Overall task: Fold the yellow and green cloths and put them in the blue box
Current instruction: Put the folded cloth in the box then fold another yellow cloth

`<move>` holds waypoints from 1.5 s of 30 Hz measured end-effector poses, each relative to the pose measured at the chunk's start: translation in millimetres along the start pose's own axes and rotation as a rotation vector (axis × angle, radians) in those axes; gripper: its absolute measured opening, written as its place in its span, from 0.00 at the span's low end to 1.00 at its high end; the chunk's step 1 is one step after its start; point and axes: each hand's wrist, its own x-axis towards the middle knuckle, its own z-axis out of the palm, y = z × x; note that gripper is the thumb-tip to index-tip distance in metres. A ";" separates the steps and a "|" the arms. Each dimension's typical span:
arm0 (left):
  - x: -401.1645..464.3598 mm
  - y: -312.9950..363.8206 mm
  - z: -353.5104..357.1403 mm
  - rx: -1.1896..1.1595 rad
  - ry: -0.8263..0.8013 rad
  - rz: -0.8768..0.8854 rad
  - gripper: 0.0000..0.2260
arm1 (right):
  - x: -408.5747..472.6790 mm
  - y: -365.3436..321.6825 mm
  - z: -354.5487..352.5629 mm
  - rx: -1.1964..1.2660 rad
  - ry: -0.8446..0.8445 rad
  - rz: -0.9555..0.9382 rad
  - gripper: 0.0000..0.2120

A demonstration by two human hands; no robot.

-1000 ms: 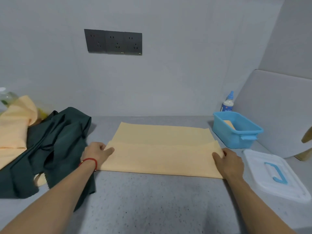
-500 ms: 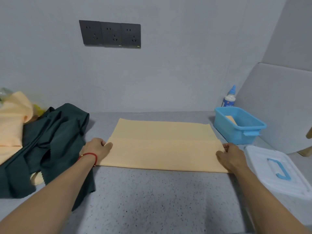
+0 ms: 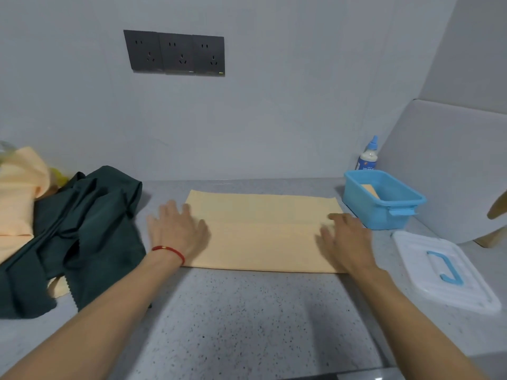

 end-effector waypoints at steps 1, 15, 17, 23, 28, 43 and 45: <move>-5.4 20.2 -5.5 -0.037 -0.016 0.099 0.24 | -1.4 -19.8 3.1 0.055 -0.041 -0.074 0.21; -11.4 28.3 42.2 -0.171 -0.475 0.195 0.25 | 0.2 10.9 39.1 -0.118 -0.467 0.022 0.33; -5.0 -3.4 46.2 -0.170 -0.477 0.123 0.26 | -3.5 41.5 29.7 -0.131 -0.476 0.060 0.33; -25.6 -21.5 40.1 -0.187 -0.441 0.080 0.27 | -21.2 55.7 18.3 -0.140 -0.483 0.030 0.33; -49.1 -29.2 32.1 -0.205 -0.530 0.045 0.28 | -36.5 60.2 10.1 -0.163 -0.527 0.008 0.33; 93.5 -11.4 45.2 -0.186 -0.453 0.224 0.24 | 89.8 24.8 27.3 -0.079 -0.232 -0.116 0.16; 107.9 -8.1 53.9 -0.181 -0.442 0.254 0.21 | 106.8 30.2 40.9 -0.069 -0.293 -0.126 0.20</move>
